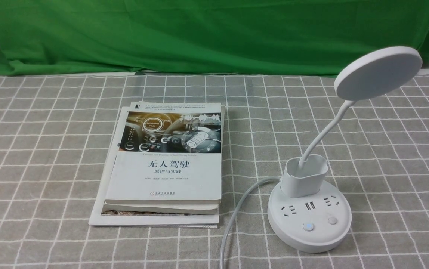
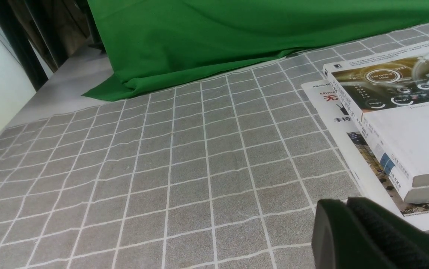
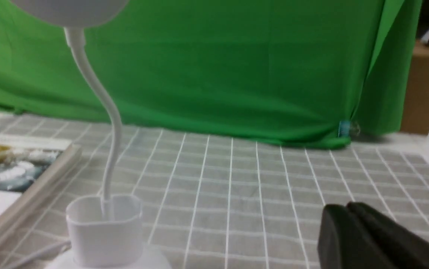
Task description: Turn off the desk lamp on the grey coffee tablecloth by hand.
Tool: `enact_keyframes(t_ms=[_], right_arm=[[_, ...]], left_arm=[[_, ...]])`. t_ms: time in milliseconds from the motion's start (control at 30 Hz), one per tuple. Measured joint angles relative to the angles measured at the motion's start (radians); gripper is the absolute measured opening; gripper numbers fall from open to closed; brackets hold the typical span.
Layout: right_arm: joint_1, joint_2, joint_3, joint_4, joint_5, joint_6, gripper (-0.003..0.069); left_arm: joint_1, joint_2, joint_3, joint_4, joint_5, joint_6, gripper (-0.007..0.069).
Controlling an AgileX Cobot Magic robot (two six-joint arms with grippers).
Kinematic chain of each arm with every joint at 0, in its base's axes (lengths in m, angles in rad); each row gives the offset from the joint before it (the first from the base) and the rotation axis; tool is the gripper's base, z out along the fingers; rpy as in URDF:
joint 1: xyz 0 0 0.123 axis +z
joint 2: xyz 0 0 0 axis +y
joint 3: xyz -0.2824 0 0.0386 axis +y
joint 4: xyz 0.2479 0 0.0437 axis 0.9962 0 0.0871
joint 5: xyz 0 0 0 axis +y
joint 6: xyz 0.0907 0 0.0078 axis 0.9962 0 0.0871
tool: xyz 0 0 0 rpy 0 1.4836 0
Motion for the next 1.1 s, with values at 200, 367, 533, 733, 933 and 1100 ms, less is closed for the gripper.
enact_keyframes(t_ms=[200, 367, 533, 733, 933, 1100], right_arm=[[-0.008, -0.074, 0.125, 0.000, -0.010, -0.005, 0.0049], [-0.009, -0.074, 0.127, 0.000, 0.094, -0.006, 0.0049], [-0.009, -0.074, 0.127, 0.000, 0.094, 0.006, 0.0049], [-0.009, -0.074, 0.127, 0.000, 0.096, 0.012, 0.0049], [-0.009, -0.074, 0.127, 0.000, 0.096, 0.013, 0.0049], [-0.009, -0.074, 0.127, 0.000, 0.096, 0.012, 0.0049]], left_arm=[[0.000, -0.001, 0.000, 0.000, 0.003, 0.000, 0.0020], [0.000, -0.001, 0.000, 0.000, 0.003, 0.000, 0.0020], [0.000, -0.001, 0.000, 0.000, 0.003, 0.000, 0.0020], [0.000, -0.001, 0.000, 0.000, 0.003, 0.001, 0.0020], [0.000, -0.001, 0.000, 0.000, 0.003, 0.000, 0.0020], [0.000, -0.001, 0.000, 0.000, 0.003, 0.000, 0.0020]])
